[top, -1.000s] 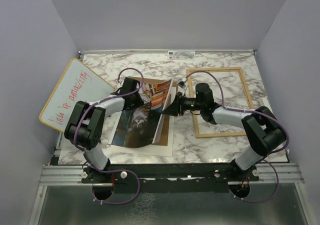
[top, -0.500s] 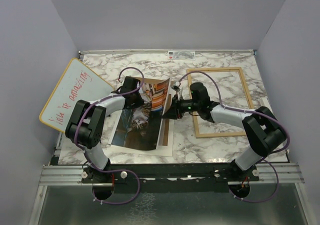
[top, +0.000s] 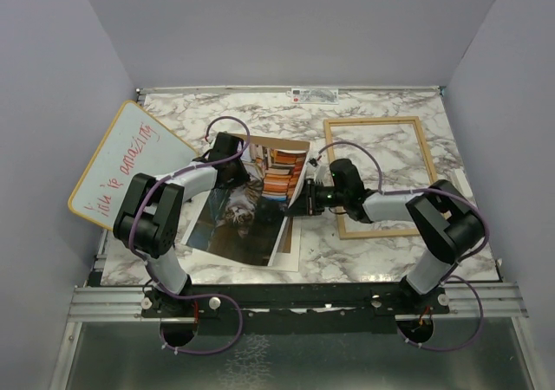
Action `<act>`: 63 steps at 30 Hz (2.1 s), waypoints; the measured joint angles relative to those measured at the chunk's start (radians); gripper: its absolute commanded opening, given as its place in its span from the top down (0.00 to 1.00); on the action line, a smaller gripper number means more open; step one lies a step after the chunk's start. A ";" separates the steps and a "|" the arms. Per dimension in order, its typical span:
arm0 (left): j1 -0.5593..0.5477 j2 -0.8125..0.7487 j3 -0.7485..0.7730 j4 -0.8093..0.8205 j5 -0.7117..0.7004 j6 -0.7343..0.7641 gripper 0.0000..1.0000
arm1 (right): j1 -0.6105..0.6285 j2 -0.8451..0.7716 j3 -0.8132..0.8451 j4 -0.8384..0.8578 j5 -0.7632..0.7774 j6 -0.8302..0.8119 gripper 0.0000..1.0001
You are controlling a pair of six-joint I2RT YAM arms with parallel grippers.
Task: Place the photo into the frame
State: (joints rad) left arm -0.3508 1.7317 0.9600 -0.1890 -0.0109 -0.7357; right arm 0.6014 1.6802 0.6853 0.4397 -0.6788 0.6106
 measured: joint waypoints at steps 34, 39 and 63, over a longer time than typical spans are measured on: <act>-0.005 -0.237 0.146 -0.339 -0.049 0.237 0.01 | -0.021 -0.221 0.275 -0.418 0.211 0.253 0.99; -0.013 -0.369 0.182 -0.325 0.006 0.296 0.06 | -0.029 -0.220 0.408 -0.638 0.248 0.263 0.99; -0.470 -0.537 0.184 -0.132 0.058 0.354 0.10 | -0.028 -0.294 0.518 -0.860 0.370 0.385 0.99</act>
State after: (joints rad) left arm -0.8207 1.1946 1.1442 -0.3210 0.0471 -0.3820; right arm 0.5732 1.3861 1.2034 -0.4202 -0.3092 0.9955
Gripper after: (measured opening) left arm 0.897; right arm 0.008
